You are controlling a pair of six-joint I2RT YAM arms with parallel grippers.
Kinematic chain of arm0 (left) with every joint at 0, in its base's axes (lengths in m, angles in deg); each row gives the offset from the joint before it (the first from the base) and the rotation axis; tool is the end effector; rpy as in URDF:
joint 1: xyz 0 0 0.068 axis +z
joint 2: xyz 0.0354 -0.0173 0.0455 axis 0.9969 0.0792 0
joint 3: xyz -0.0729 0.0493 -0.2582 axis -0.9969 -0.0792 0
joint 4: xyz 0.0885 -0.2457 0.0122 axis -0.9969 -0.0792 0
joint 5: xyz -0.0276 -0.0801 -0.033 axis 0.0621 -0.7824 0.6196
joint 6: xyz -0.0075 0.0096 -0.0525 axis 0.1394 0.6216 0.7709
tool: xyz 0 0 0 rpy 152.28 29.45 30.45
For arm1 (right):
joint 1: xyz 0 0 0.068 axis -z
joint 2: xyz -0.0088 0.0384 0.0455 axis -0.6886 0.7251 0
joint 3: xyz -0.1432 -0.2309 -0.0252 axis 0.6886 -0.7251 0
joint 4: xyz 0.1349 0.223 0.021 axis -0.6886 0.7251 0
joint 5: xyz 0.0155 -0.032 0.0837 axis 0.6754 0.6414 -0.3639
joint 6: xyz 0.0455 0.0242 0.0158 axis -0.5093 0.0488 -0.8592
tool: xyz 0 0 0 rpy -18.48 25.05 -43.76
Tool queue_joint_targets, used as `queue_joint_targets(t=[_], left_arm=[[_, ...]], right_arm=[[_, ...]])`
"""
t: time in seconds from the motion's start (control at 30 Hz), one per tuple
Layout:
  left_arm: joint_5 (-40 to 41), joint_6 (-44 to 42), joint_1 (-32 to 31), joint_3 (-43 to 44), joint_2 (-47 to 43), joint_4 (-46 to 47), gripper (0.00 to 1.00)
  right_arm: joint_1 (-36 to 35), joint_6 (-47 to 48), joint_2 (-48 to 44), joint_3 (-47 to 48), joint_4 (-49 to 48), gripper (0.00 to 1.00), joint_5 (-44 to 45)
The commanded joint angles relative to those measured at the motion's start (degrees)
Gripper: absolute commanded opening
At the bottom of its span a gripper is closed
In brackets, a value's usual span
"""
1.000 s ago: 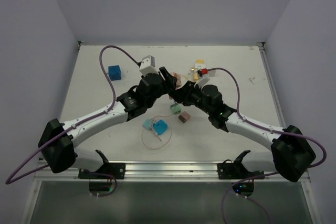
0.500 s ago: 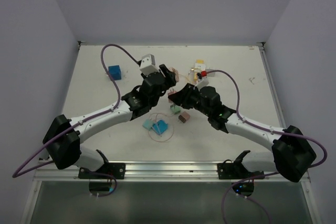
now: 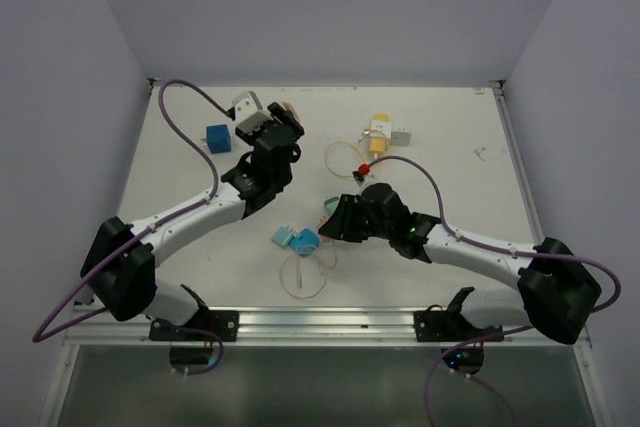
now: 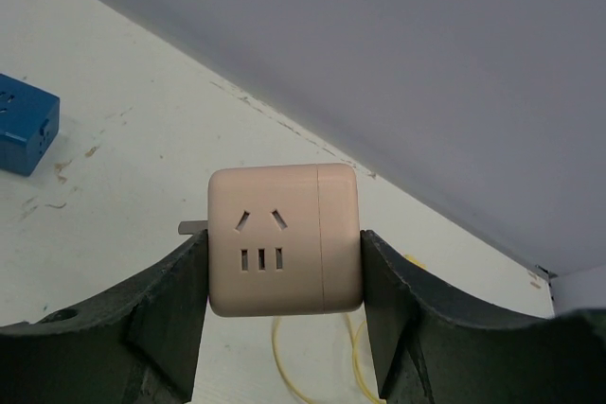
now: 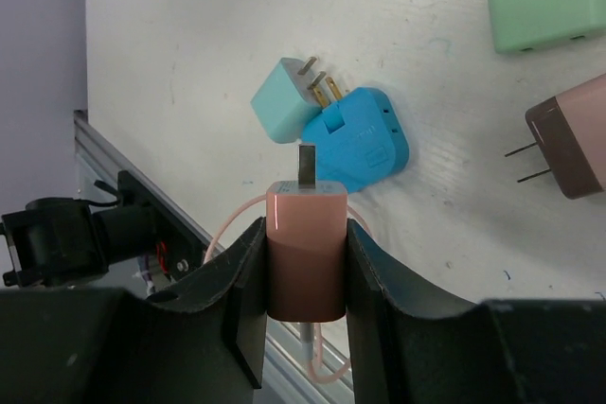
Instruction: Pull the plug off the socket
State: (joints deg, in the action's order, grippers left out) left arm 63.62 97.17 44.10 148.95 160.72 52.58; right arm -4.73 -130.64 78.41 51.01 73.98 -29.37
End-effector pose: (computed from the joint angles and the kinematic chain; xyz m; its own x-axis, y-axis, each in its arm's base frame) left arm 0.2661 -0.1965 0.3178 0.0291 -0.5882 -0.8082 -0.2330 0.7823 -0.5777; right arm 0.1750 0.2022 0.2098 -0.8561 0.2136 -0.4706 -0.2151 0.6808 0.7002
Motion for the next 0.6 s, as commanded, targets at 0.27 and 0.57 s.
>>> queue_joint_targets(t=[0.27, 0.57], left_arm=[[-6.9, -5.9, 9.7, -4.9, -11.5, -11.0, 0.00], [-14.3, -14.6, 15.8, -8.1, -17.5, -26.5, 0.00]], right_arm=[[2.3, 16.4, 10.7, 7.8, 0.3, 0.02, -5.4], [3.3, 18.2, 18.8, 9.1, -3.2, 0.15, -9.3]])
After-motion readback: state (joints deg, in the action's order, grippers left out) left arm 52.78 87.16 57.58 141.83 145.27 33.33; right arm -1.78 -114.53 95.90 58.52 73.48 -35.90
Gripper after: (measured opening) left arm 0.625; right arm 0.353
